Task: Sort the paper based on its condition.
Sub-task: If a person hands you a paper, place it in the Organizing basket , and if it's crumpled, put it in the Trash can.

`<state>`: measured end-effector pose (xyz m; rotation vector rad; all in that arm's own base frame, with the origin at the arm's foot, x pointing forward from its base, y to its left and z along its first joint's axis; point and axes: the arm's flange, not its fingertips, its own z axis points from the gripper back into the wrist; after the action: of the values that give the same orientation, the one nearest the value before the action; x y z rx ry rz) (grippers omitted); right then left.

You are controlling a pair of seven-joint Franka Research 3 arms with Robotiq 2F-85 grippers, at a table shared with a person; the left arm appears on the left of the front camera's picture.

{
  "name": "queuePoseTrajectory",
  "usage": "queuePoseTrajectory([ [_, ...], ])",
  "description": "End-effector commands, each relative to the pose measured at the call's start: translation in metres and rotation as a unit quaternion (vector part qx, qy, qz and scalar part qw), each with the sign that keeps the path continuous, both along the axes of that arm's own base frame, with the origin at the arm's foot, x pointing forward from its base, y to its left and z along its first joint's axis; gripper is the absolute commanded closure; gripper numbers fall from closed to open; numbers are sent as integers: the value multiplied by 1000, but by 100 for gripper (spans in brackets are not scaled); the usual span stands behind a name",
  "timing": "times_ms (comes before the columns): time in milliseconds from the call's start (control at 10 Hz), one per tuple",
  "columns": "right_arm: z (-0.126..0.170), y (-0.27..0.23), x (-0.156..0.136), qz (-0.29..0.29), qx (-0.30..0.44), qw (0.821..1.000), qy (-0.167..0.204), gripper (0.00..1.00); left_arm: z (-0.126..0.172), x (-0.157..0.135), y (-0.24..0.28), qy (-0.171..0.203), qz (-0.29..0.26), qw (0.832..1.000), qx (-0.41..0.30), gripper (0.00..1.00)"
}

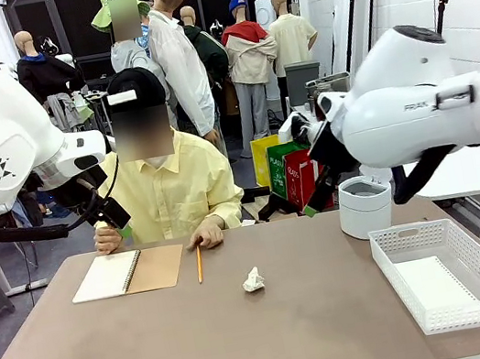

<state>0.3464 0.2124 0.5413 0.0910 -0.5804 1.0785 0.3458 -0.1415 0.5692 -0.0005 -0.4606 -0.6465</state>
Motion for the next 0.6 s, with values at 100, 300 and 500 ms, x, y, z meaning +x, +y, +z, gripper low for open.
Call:
queuePoseTrajectory([
  [100, -9, 40, 33, 32, -73, 997, 21, 0, 1, 0, 1, 0, -1, 1000, -2, 0],
  [300, -27, 69, 43, 66, -109, 991, 41, 0, 1, 0, 1, 0, -1, 1000, -2, 0],
  [500, -46, 92, 49, 89, -134, 985, 54, 0, 1, 0, 1, 0, -1, 1000, -2, 0],
])
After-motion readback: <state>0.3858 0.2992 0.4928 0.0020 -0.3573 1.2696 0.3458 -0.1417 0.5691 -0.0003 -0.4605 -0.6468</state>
